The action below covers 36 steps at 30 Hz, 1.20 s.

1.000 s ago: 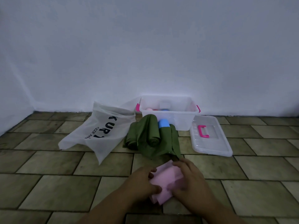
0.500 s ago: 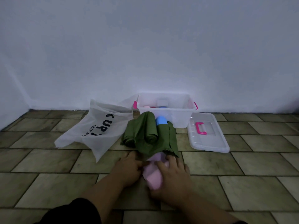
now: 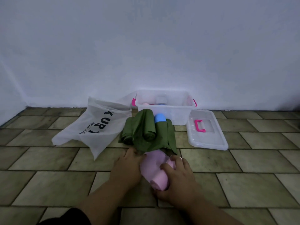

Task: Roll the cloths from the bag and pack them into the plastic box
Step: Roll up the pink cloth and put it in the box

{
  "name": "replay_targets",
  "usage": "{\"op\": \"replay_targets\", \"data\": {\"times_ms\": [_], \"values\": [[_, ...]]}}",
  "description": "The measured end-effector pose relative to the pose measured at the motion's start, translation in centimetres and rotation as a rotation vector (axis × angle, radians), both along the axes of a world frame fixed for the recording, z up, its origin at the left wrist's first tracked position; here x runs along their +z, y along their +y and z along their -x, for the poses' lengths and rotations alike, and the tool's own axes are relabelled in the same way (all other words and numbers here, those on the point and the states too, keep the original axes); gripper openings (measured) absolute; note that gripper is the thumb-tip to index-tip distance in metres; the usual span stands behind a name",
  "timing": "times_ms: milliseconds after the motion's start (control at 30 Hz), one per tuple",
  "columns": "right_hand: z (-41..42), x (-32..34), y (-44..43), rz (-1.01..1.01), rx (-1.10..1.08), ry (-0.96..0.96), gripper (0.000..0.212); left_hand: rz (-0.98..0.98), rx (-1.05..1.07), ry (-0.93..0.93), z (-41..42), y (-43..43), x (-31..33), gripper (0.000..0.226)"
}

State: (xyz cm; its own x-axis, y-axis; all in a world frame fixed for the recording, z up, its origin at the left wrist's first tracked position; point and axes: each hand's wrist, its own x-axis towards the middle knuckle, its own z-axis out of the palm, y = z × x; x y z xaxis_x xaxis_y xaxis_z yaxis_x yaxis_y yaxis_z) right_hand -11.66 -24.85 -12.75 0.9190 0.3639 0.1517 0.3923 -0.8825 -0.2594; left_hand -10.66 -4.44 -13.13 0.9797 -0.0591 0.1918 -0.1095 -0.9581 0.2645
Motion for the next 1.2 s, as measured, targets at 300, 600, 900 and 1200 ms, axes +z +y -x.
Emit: {"op": "replay_targets", "data": {"times_ms": [300,600,900,1200], "values": [[0.3,0.4,0.0,0.120,0.002,0.071,0.085,0.298,-0.201,0.313,1.6,-2.8,-0.1,0.045],[-1.7,3.9,-1.5,0.232,0.237,0.211,0.042,0.214,-0.288,0.356,0.9,-1.3,-0.2,0.043],[-2.9,4.8,-1.6,0.198,0.234,0.399,0.032,0.142,-0.250,0.417,0.9,-1.5,1.8,0.047],[-3.3,4.5,-1.7,0.083,0.201,0.446,0.029,0.297,-0.157,0.205,2.5,-3.0,1.9,0.016]]}}
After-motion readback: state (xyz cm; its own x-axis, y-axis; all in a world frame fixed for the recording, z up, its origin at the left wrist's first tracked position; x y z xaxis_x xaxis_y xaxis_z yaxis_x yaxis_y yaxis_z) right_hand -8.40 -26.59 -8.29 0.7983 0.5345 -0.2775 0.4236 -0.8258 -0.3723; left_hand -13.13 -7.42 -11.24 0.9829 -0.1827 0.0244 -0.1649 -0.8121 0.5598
